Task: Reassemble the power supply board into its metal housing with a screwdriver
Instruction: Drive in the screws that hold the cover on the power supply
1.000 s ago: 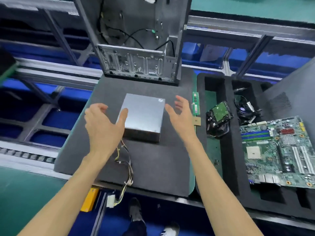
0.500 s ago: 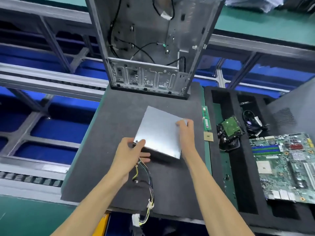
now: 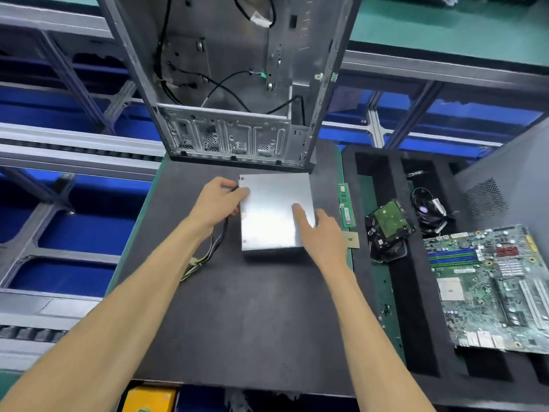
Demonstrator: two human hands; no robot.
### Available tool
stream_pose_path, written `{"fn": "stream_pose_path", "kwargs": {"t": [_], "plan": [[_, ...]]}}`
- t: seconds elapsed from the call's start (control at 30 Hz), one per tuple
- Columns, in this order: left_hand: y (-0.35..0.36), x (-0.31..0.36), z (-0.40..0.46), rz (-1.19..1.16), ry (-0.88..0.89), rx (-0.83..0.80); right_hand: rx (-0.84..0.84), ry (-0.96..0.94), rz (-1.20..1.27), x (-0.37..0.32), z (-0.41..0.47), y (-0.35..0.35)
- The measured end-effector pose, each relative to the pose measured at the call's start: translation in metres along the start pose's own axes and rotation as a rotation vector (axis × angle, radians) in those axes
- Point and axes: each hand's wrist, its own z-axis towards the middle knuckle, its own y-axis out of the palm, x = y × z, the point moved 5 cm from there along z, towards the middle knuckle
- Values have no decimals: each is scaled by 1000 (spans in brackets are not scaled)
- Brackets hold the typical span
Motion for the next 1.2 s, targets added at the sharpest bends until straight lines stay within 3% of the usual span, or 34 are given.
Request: {"fn": "stream_pose_path", "kwargs": {"t": [0.23, 0.3, 0.4, 0.5, 0.63, 1.0, 1.2], "plan": [[-7, -26, -1, 122, -22, -52, -83, -5, 2, 0, 13, -3], [-7, -45, -16, 86, -52, -26, -146, -4, 226, 4, 14, 4], [12, -61, -36, -21, -72, -113, -211, 31, 576, 4, 11, 17], [26, -53, -42, -86, -23, -203, -218, 44, 712, 6, 11, 25], [18, -49, -36, -101, -39, -199, -220, 67, 797, 0, 6, 36], [-67, -50, 9, -110, -103, 13, -240, 51, 821, -90, 18, 93], [-69, -58, 20, -115, -131, -27, -205, 69, 820, -90, 23, 107]]}}
